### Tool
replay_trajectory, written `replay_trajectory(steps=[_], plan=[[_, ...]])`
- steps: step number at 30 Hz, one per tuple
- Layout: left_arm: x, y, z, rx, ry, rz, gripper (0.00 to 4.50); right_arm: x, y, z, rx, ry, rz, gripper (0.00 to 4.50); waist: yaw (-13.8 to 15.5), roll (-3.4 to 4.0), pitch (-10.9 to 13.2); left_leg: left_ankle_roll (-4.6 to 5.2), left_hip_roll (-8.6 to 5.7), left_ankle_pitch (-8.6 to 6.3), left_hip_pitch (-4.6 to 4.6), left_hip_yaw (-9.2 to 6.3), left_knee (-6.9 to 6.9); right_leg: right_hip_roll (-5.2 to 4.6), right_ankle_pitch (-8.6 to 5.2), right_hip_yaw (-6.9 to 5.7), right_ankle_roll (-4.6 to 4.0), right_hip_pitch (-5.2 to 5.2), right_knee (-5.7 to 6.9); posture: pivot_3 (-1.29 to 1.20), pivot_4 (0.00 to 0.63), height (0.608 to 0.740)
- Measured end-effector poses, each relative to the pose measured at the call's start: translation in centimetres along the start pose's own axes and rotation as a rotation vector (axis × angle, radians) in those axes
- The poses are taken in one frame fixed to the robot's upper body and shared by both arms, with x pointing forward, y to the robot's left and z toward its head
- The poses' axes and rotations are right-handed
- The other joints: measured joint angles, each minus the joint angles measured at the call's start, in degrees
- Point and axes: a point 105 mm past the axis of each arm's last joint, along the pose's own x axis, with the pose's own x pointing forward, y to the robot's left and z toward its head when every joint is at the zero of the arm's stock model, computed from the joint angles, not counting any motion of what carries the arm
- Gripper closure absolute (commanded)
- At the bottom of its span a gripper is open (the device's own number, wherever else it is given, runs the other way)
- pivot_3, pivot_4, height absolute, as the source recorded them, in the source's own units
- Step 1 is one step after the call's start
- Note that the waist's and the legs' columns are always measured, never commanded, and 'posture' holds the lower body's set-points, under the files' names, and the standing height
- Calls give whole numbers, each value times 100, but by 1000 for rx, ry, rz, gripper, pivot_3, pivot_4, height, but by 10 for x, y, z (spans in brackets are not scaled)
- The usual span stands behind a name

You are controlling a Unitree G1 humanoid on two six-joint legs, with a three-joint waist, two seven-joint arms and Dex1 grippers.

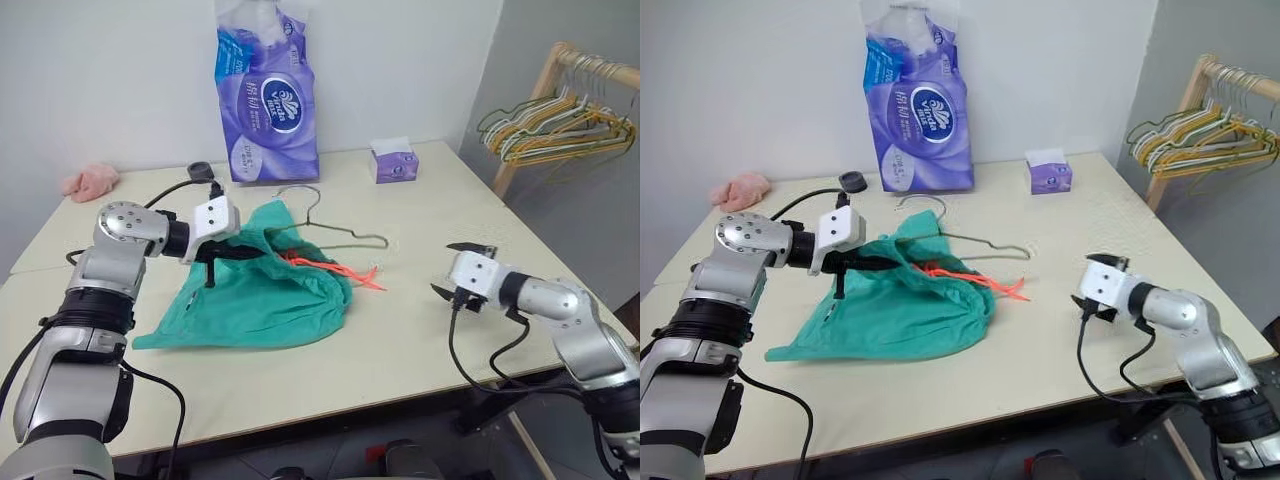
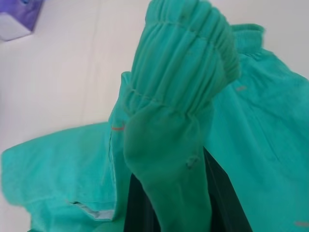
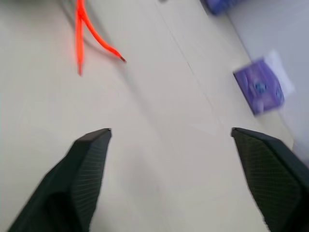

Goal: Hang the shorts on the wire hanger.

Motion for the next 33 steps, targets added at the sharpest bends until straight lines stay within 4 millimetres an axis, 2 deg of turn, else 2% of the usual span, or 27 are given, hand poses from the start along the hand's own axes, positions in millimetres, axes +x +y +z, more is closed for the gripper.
replay_trajectory(steps=[2,6,7,9,11,15,18,26,32,33], plan=[[-2,6,3,-39,-38,49,4500,1,19,4,147,-32,5,24,-11,0,0,1,2,-1,0,-2,-2,0,0,0,0,1,1,-188,6,740],[-4,13,10,-139,-128,112,4500,26,95,66,522,-224,171,24,-105,1,0,13,8,-7,0,-9,-3,5,-1,0,-1,-4,8,-190,10,740],[-2,12,14,-150,-146,109,4500,33,106,81,589,-251,201,24,-102,1,0,13,7,-7,1,-10,0,0,-1,2,-1,-3,9,-190,10,740],[0,11,16,-168,-160,108,4500,42,107,99,655,-274,199,24,-99,1,-1,9,6,-5,2,-10,8,-8,0,6,-1,-23,6,-183,9,740],[-1,10,14,-184,-158,111,4500,47,100,106,690,-277,168,24,-77,-7,-6,-6,3,3,1,-14,10,-13,0,6,-1,-23,6,-172,7,740],[-3,8,14,-191,-153,112,4500,63,103,107,844,-224,147,24,-71,-15,-11,-7,2,4,0,-18,3,-10,0,0,-2,-31,12,-166,6,740],[-4,9,17,-179,-156,112,4500,64,109,102,914,-180,191,24,-76,-15,-11,-6,2,3,0,-16,3,-10,0,3,-2,-32,11,-164,6,740],[-4,8,18,-179,-155,113,4500,65,120,110,1002,-156,306,24,-98,-16,-11,-5,2,3,0,-13,-5,-8,0,2,-2,-40,13,-164,6,740],[-4,7,17,-178,-154,114,4500,86,127,118,1072,-97,331,24,-106,-15,-11,-6,2,3,0,-13,-4,-10,1,5,-2,-43,18,-159,4,740],[-4,7,17,-179,-153,114,4500,89,128,116,1074,-79,325,195,-101,-16,-11,-6,2,3,0,-13,-4,-12,1,6,-3,-43,18,-158,4,740]])
